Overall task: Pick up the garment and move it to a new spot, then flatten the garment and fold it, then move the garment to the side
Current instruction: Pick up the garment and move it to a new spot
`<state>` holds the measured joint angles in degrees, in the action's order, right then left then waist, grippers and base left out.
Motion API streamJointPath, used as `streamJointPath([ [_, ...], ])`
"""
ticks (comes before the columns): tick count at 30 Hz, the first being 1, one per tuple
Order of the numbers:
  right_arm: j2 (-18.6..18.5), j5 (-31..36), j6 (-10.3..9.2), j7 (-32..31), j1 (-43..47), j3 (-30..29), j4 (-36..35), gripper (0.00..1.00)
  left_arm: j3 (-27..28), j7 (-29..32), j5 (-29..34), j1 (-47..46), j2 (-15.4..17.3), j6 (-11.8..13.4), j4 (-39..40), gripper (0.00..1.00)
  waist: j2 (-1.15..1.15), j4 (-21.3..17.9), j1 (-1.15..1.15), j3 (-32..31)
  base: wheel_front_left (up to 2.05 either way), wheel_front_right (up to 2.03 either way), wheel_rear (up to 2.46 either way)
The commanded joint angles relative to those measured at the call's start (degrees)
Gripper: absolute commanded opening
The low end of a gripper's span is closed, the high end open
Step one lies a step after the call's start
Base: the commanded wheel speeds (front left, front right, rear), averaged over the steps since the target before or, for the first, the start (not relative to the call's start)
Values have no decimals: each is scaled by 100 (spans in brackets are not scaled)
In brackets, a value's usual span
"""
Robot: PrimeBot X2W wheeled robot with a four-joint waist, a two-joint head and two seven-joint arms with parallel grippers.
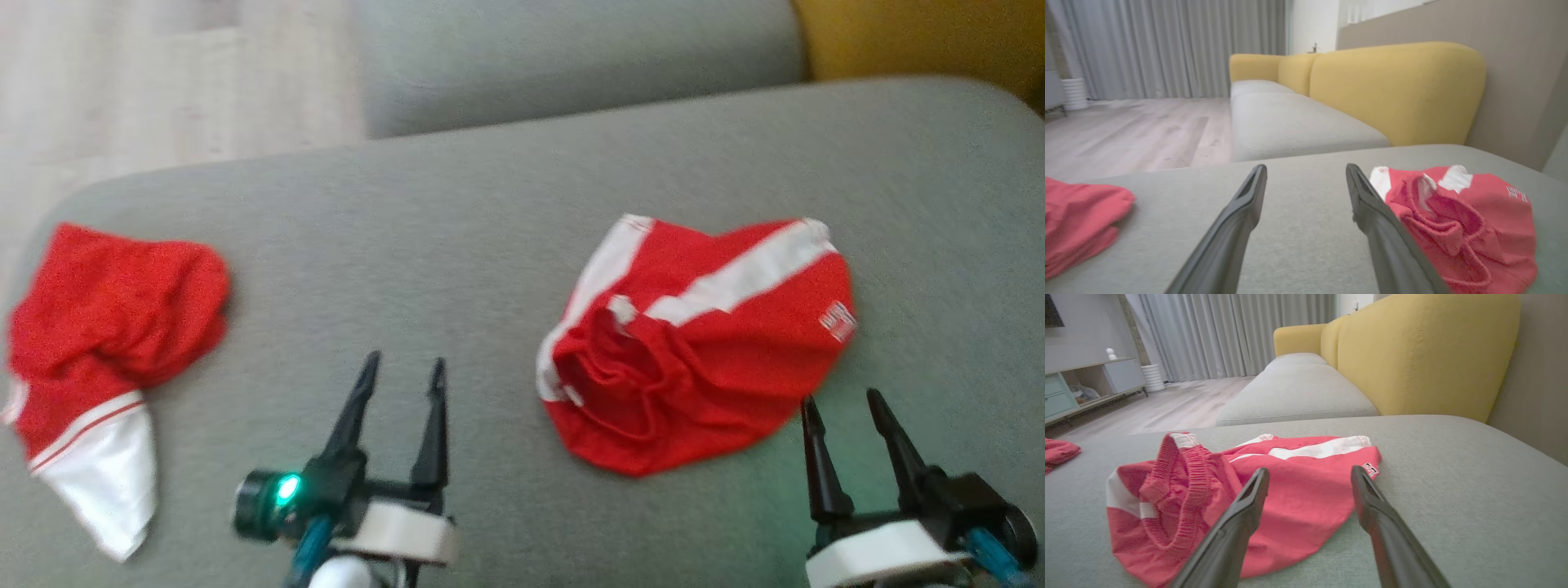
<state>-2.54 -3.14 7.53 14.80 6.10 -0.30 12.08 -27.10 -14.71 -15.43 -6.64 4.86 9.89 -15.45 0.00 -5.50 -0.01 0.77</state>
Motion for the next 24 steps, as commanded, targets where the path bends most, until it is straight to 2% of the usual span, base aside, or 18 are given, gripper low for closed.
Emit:
streamJointPath([
  [1,-34,-81,-4,20,-25,69,-195,100,460,-29,214,204,-57,49,496,100,0,471,1,-378,0,0,0],
  [4,-34,-162,-4,20,179,-24,-223,100,752,-29,561,632,-113,8,966,100,0,628,1,-520,0,0,0],
  [9,-34,-204,-4,20,396,-96,-236,100,1025,-29,800,1134,-162,32,1136,100,0,718,1,-666,0,0,0],
  [16,-34,-276,-4,20,480,-128,-333,100,1117,-29,1056,1445,-188,-130,1065,100,0,767,1,-720,0,0,0],
  [24,-34,-260,-4,20,494,-161,-362,100,1107,-29,1114,1437,-196,-136,1021,100,0,776,1,-706,0,0,0],
])
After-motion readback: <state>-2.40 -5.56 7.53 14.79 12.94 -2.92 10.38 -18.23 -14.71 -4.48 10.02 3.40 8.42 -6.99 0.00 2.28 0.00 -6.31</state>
